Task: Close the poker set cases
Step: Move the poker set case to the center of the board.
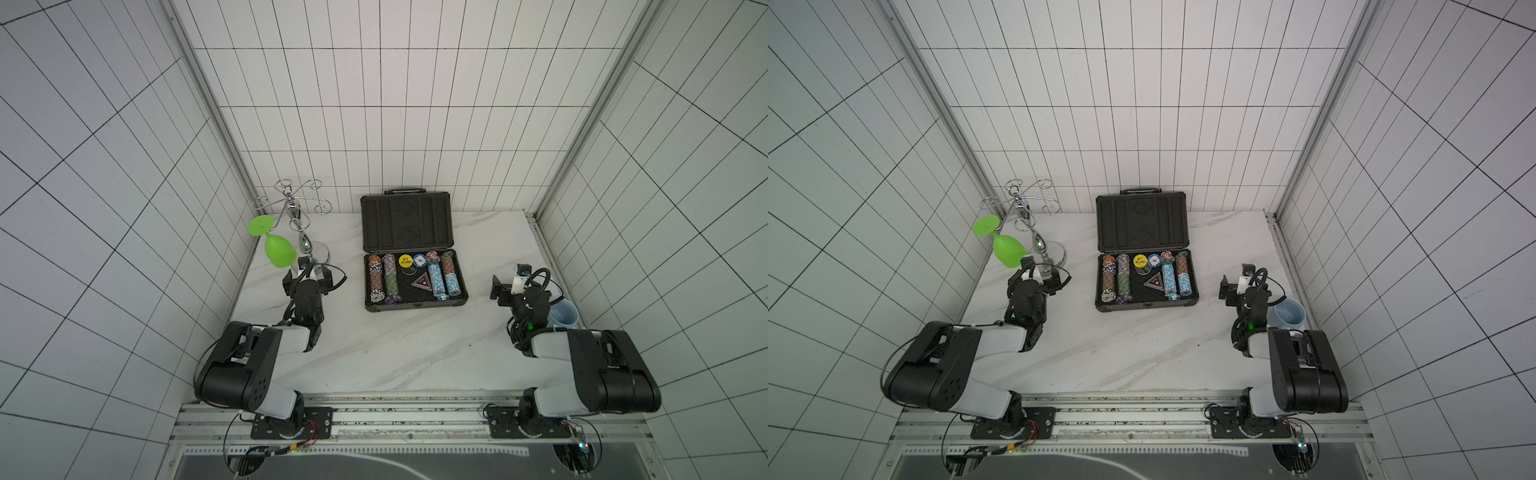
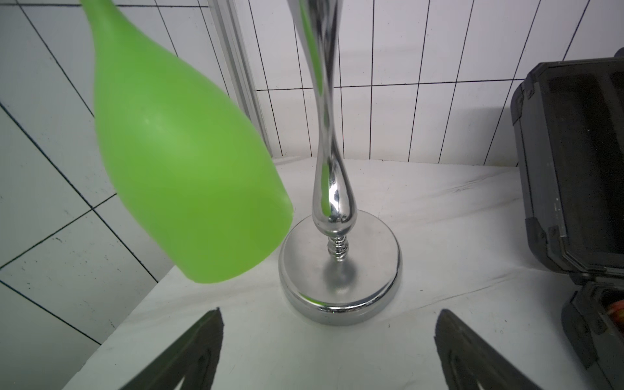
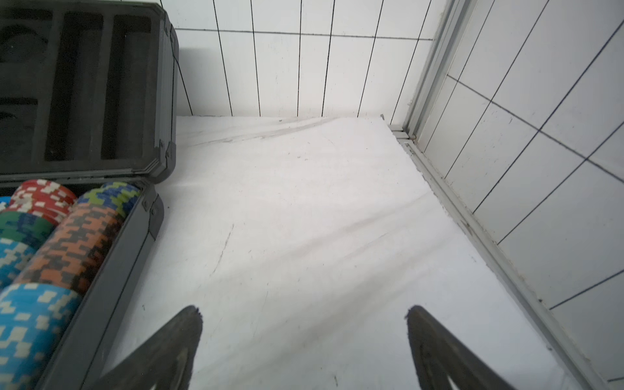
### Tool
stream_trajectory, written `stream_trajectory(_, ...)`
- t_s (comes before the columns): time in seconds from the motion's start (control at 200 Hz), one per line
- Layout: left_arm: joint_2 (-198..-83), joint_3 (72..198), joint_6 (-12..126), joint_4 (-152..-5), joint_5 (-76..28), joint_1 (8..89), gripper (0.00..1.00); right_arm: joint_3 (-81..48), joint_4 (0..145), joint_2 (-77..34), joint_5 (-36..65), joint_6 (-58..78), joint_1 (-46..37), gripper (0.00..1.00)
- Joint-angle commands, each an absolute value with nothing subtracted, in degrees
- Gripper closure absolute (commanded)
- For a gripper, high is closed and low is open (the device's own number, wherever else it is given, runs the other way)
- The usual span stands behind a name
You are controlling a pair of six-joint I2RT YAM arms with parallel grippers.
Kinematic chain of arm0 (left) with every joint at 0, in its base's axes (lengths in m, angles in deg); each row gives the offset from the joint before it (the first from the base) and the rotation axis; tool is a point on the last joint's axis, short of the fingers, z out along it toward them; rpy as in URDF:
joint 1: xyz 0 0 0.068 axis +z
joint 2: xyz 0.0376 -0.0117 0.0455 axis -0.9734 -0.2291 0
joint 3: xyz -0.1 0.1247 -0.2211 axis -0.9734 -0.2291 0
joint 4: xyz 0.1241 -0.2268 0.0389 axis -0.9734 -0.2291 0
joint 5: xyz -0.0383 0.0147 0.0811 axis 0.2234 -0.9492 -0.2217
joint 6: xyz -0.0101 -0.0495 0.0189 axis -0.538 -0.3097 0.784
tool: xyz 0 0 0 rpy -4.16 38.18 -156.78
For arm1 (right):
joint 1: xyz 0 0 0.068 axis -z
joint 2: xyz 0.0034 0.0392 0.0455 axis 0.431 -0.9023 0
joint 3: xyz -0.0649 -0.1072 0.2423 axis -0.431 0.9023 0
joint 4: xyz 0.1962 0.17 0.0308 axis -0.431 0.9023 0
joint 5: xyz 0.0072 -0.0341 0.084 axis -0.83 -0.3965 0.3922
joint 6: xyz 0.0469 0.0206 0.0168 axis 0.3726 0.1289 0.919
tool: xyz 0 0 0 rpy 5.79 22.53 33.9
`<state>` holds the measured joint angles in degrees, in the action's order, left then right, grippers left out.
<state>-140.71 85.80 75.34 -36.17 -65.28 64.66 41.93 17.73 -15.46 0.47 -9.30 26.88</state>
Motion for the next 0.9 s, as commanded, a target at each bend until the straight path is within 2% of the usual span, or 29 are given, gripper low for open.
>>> stream_trajectory(0.0,-137.49,92.48,74.89,-49.2,-70.07,62.99,0.02,32.76,28.98,-13.22,-0.09,-7.64,26.32,0.05)
stream_trajectory(0.235,-138.87,100.24,68.83,-58.29,-61.68,62.61,0.02,14.94,46.68,-19.22,11.09,-1.6,26.15,0.05)
stream_trajectory(0.615,-150.13,110.53,61.95,-62.56,-46.57,61.1,0.02,-3.21,51.65,-33.9,19.31,4.04,23.97,0.07)
stream_trajectory(0.894,-160.07,118.57,59.31,-63.32,-45.1,60.59,0.04,-11.09,52.76,-43.43,22.29,5.41,21.76,0.12)
